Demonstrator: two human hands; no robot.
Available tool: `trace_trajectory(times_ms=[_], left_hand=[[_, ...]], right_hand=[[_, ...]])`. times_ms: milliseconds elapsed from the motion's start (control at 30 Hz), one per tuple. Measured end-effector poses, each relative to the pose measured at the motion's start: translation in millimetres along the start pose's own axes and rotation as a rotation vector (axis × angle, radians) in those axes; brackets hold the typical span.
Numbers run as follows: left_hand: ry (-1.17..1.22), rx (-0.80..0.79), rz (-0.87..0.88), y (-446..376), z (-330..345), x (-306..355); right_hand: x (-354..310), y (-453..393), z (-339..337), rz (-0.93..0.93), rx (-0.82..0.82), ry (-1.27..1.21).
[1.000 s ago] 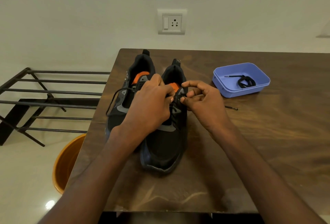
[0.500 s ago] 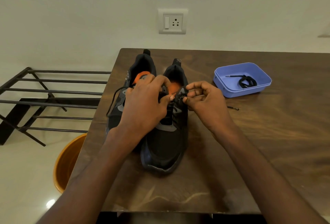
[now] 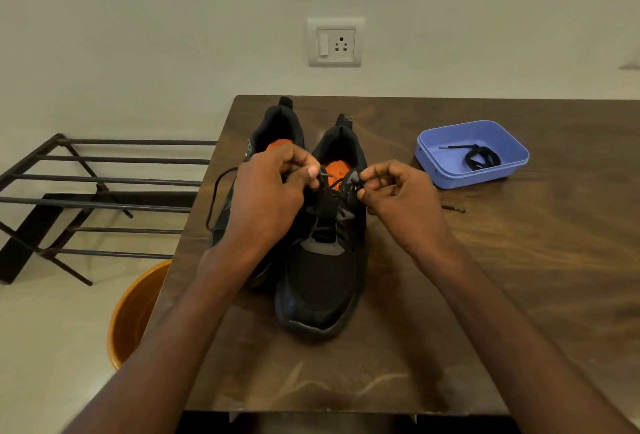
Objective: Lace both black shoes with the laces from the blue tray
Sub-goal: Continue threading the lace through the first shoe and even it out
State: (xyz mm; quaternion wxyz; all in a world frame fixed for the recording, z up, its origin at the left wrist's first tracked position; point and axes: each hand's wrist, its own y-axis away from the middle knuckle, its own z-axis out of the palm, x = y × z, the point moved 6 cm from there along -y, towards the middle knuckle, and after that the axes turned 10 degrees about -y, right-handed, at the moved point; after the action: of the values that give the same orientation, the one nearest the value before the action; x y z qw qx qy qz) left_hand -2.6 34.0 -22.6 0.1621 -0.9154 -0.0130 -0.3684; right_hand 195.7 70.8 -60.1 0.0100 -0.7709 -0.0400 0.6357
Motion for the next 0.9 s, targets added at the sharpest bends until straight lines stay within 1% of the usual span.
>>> trace_trajectory(times_ms=[167, 233, 367, 533, 700, 800, 900], left_hand=[[-0.042, -0.013, 0.033, 2, 2, 4], [-0.058, 0.005, 0.047, 2, 1, 6], [0.01, 0.043, 0.009, 3, 0, 3], [-0.04, 0.078, 0.016, 1, 0, 0], [-0.119, 0.074, 0.104, 1, 6, 7], [-0.144, 0.039, 0.139, 0, 5, 10], [-0.192, 0.027, 0.218, 2, 3, 10]], right_hand=[[0, -1, 1, 0.003, -0.008, 0.004], [-1, 0, 1, -0.008, -0.01, -0.007], [-8, 2, 3, -0.077, -0.029, 0.008], [-12, 0, 5, -0.148, 0.002, 0.026], [-16, 2, 8, -0.175, 0.013, 0.02], [-16, 3, 7, -0.151, 0.009, 0.002], [-18, 4, 3, -0.14, -0.011, -0.027]])
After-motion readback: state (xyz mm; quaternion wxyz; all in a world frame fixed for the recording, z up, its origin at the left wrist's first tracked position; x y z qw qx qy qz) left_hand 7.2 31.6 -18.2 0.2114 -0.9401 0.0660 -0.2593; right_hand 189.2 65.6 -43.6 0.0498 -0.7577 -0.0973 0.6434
